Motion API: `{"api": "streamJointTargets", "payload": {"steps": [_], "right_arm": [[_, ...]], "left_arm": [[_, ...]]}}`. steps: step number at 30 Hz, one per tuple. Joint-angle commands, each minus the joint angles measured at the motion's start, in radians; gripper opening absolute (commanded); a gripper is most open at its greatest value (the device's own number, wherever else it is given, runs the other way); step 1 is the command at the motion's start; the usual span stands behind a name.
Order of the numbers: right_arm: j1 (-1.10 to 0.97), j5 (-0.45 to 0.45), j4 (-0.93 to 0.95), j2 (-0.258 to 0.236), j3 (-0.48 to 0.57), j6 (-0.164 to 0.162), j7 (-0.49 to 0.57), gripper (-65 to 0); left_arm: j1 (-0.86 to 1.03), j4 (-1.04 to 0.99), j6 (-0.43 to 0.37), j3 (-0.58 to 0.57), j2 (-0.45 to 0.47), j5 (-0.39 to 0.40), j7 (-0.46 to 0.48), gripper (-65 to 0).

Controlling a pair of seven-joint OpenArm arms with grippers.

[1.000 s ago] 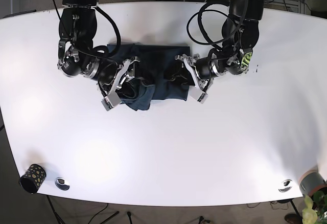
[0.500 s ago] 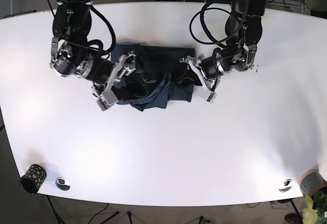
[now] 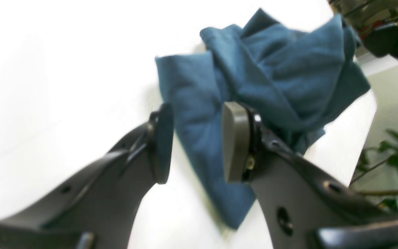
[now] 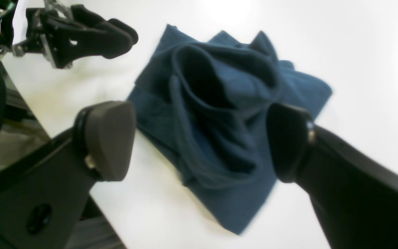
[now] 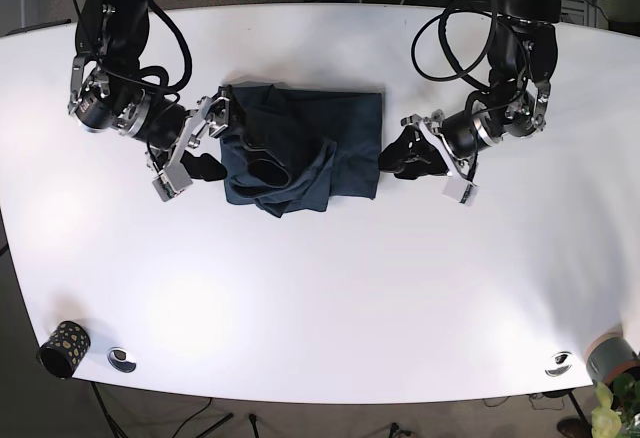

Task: Fold the T-shirt properly

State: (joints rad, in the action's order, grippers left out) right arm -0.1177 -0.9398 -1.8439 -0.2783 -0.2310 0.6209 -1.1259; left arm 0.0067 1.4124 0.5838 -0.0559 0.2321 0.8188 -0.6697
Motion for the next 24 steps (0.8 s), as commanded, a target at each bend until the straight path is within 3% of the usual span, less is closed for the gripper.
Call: {"api": "streamJointTargets", "payload": {"steps": [1,9,13,20,24], "right_arm": [[0.010,-0.020,0.043,-0.012,-0.005,0.000,0.022,-8.2],[0.022,-0.020,0.154,-0.005,0.011,-0.002,0.025,-8.2],[0.025,-0.029,0.141,-0.002,0.115,-0.002,0.025,-8.2],[0.028,-0.018,0.126,0.100,0.281,-0.002,0.025,-8.2],[0.049,-0.018,0.120,0.116,0.358,-0.002,0.025,-8.2]], "left_arm": [[-0.003,0.061,0.012,0.023,0.045,0.043,0.020,-43.3],[0.052,0.106,0.012,0.141,0.097,0.057,0.018,-43.3],[0.075,0.118,0.014,0.190,0.097,0.053,0.015,-43.3],[0.078,0.118,0.014,0.204,0.123,0.053,0.012,-43.3],[0.078,0.118,0.014,0.205,0.126,0.053,0.012,-43.3]]}}
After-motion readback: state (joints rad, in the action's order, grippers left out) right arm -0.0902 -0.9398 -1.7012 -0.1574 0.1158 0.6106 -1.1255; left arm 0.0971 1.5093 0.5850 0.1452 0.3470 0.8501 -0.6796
